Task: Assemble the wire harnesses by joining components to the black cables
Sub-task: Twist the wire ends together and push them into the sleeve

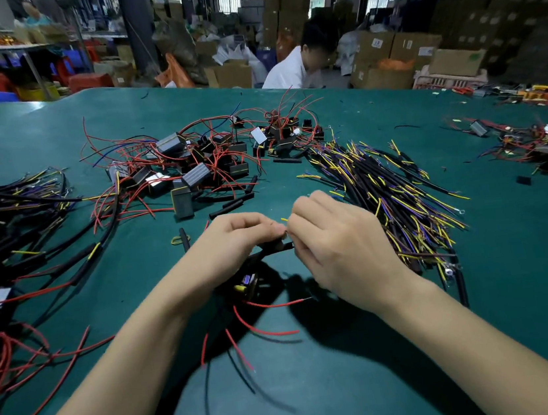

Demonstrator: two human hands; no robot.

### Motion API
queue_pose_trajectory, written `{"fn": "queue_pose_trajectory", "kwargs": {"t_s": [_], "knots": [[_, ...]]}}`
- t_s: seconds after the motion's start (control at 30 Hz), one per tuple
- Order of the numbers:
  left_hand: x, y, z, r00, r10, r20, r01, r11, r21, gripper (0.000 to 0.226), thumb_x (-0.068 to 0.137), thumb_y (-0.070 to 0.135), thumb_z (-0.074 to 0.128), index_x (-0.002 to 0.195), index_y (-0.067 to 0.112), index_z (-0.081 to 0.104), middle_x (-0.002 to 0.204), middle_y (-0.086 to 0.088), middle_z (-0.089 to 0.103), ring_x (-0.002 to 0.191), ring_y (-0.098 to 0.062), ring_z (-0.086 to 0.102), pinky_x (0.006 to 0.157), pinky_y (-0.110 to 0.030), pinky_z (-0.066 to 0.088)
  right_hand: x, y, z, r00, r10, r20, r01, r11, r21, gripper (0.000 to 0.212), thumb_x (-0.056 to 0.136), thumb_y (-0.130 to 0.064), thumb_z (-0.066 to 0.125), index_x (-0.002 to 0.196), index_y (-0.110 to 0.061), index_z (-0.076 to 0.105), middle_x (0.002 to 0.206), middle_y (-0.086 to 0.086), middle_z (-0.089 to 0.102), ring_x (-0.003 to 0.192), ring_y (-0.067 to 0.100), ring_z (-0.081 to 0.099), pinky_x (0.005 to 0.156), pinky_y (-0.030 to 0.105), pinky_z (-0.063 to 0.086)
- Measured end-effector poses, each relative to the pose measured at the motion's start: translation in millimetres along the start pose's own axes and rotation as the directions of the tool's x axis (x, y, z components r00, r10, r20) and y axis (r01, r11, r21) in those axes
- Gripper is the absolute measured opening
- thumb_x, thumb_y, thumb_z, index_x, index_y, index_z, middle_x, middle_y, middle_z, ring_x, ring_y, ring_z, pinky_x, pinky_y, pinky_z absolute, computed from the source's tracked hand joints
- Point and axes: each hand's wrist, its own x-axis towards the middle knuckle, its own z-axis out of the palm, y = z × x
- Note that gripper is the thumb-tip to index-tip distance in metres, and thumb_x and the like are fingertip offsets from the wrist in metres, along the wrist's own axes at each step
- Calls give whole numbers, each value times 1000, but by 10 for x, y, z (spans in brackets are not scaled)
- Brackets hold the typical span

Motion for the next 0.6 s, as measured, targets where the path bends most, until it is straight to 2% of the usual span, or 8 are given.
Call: {"fn": "queue_pose_trajectory", "kwargs": {"t_s": [0.1,0.17,0.23,0.3,0.37,0.47,0.53,0.6], "knots": [[-3,-9,10,999,-15,-44,18,998,61,17,87,23,65,75,12,69,73,2,66,66,-5,54,67,-13,41,-27,-21,27,983,171,69,-179,972,149,12,86,-8,61,75,-6,57,78,9,55,62,30,53,51,39,43],[-18,-41,83,980,159,-120,-120,953,280,15,88,25,65,80,13,69,72,2,69,64,-6,57,67,-17,43,-67,21,59,941,281,187,-326,902,285,10,89,-15,59,81,-9,59,84,4,55,66,28,54,57,40,45],[-50,-63,147,913,397,-94,-275,769,578,11,90,28,63,88,18,67,75,7,68,75,-8,62,82,-25,40,-97,85,88,910,326,256,-406,827,390,9,89,-16,60,81,-12,62,81,-1,55,70,20,53,64,39,45],[-73,-56,158,867,497,-32,-344,644,684,15,88,34,59,91,21,66,75,12,65,79,-10,59,87,-31,34,-91,119,90,888,375,265,-459,756,466,11,87,-13,63,77,-14,64,73,-8,56,63,7,50,61,26,40],[-91,-35,129,864,503,-4,-356,616,702,20,82,37,57,91,22,68,76,12,64,79,-12,58,87,-33,33,-76,142,80,835,445,324,-549,624,557,16,86,-8,64,72,-15,65,55,-15,54,49,2,48,50,10,32],[-102,-25,126,851,523,39,-361,531,767,18,81,32,57,89,22,70,78,10,66,80,-16,58,86,-35,33,-75,170,99,736,483,474,-666,391,635,19,88,-11,62,70,-15,66,40,-14,47,37,4,35,42,12,24],[-85,-34,127,845,533,38,-347,493,798,17,83,31,56,87,21,70,78,9,66,80,-18,58,84,-35,33,-73,182,85,730,480,486,-672,376,638,18,88,-13,63,71,-16,66,41,-12,46,39,5,32,43,16,24],[-69,-56,128,837,547,13,-340,500,796,15,86,30,57,87,21,69,79,9,65,83,-17,57,82,-34,32,-68,180,61,797,451,401,-600,521,607,16,88,-13,63,73,-16,65,51,-15,52,44,5,40,48,16,29]]}}
